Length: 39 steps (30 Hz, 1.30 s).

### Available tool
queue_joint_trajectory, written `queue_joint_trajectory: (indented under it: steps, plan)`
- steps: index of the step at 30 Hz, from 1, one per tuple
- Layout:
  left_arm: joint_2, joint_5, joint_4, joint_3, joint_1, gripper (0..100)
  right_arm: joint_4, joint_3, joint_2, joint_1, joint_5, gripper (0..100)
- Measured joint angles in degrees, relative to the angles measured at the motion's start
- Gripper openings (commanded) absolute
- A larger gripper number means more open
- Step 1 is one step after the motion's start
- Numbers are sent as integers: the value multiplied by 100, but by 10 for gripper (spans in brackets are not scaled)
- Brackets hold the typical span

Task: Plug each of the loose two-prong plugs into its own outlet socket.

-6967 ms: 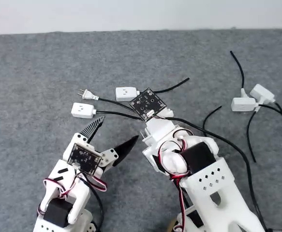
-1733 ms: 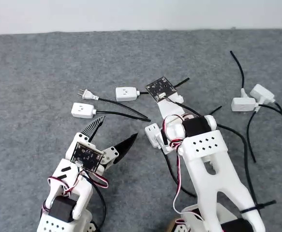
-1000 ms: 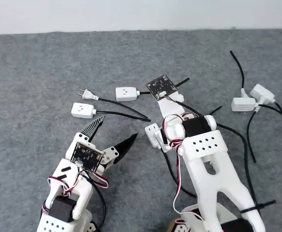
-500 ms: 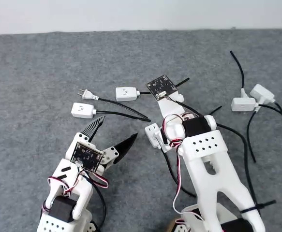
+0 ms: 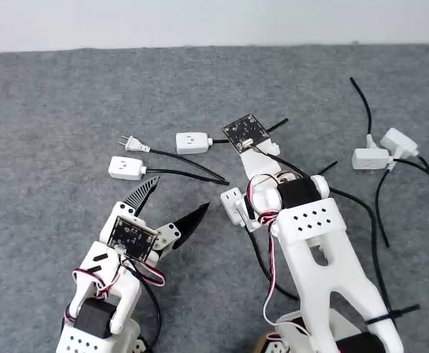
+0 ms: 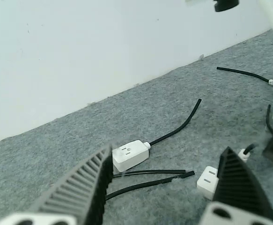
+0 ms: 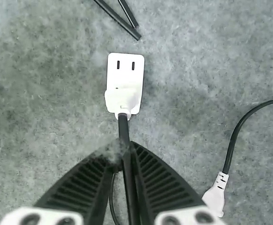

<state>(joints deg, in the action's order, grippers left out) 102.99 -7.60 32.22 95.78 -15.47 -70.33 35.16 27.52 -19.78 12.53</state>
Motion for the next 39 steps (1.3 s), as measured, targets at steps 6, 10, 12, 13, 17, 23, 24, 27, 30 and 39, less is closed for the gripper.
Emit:
queue_joint_trajectory:
  steps: [6,10,12,13,17,23,24,27,30,39]
  plan:
    - [0,0,0,0,0,349,299,290,0,9,0,8]
    - [0,0,0,0,0,349,396,387,0,0,0,8]
    - [0,0,0,0,0,349,413,404,0,0,0,8]
    - [0,0,0,0,0,349,413,404,0,0,0,8]
    - [0,0,0,0,0,349,413,404,0,0,0,8]
    - [0,0,0,0,0,349,651,404,-519,0,0,8]
    - [0,0,0,0,0,349,738,404,-686,0,0,8]
    - [0,0,0,0,0,349,1011,404,-1169,0,-9,8]
    - [0,0,0,0,0,349,1310,404,-1503,0,-18,8]
    - [0,0,0,0,0,349,1679,396,-1741,9,-18,8]
